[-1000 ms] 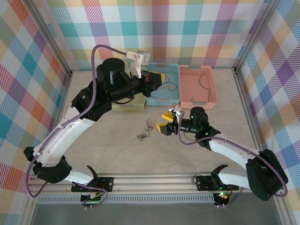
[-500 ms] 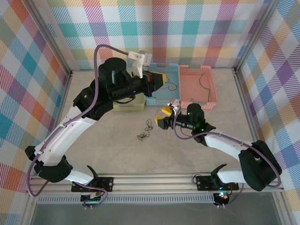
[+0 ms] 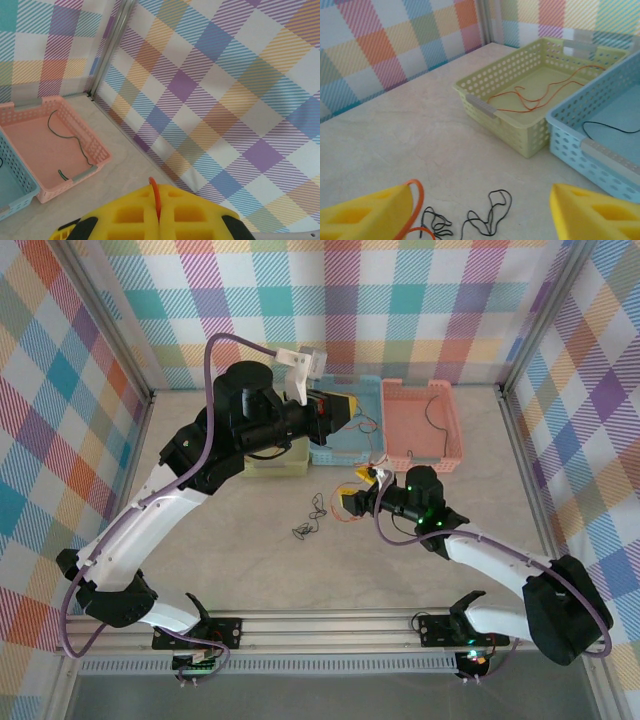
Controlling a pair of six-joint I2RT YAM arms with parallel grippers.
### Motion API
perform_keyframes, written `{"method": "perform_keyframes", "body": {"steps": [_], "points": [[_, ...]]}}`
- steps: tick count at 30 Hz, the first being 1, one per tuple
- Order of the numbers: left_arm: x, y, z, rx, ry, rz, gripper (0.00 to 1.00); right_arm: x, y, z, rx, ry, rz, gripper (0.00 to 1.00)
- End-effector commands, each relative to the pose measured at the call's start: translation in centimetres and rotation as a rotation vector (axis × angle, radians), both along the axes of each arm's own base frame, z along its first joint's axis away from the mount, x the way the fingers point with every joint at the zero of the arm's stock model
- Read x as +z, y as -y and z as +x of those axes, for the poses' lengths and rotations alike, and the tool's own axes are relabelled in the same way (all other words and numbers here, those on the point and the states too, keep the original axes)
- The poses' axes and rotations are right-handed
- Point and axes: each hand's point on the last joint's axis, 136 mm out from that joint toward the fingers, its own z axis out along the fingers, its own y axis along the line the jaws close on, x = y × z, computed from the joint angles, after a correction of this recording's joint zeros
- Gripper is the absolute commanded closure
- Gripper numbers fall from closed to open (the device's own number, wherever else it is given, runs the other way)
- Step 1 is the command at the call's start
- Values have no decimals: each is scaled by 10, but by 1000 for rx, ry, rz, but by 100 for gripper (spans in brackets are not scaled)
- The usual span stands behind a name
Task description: Untangle the cables
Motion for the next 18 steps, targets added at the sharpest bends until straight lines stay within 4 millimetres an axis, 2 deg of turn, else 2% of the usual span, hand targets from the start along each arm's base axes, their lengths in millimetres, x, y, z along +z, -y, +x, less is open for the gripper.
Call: {"method": "perform_keyframes", "body": {"steps": [1,6,8,10,15,18], "points": [[15,-5,0,-1,21,-35,100,19,11,17,-100,79,26,24],[16,-5,-1,-4,21,-40,100,36,-1,16,-26,127,67,26],[16,-4,-2,-10,19,-45,100,39,-4,21,-27,123,71,29],[16,-2,-2,-17,16,-49,100,50,-7,28,-38,154,97,33],[18,3,-2,-38,1,-63,100,55,-13,46,-64,158,126,47],[20,7,-4,-61,-9,-77,100,58,-16,57,-85,164,165,50]]}}
